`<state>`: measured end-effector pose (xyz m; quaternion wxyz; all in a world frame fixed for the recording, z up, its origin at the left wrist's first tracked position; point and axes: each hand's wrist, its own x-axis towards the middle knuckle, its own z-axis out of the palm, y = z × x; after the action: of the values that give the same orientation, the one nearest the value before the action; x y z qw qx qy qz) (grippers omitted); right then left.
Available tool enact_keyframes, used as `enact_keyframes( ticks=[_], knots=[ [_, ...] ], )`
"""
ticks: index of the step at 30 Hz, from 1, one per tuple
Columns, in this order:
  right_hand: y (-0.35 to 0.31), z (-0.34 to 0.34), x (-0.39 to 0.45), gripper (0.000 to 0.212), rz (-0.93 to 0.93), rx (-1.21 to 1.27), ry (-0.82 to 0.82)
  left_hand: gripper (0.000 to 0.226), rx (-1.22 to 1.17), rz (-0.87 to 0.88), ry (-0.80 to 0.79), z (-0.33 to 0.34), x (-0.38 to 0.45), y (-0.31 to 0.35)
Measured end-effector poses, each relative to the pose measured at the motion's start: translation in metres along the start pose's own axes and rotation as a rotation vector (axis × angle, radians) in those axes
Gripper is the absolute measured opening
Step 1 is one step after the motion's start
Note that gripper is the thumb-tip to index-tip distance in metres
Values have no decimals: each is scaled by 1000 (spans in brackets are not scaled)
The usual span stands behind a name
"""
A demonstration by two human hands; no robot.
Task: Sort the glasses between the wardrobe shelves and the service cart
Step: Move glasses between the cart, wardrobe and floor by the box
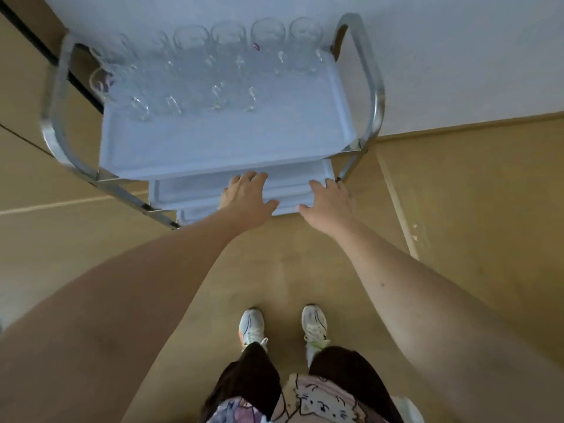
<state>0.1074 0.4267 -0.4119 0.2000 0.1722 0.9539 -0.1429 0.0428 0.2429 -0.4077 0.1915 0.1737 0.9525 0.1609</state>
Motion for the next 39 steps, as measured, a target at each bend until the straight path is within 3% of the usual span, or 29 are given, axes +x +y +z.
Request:
enact_keyframes(
  ticks=[8, 19, 30, 39],
  knots=[
    [75, -48, -90, 71, 336, 203, 248, 64, 46, 434, 22, -30, -2, 131],
    [229, -70, -167, 76, 682, 298, 344, 73, 242, 847, -108, 16, -8, 327],
    [429, -125, -203, 78, 873, 363, 426, 74, 335, 1092, -88, 74, 2, 570],
    [542, -163, -191, 75, 988, 391, 429, 76, 336, 1180, -156, 124, 48, 702]
  ],
)
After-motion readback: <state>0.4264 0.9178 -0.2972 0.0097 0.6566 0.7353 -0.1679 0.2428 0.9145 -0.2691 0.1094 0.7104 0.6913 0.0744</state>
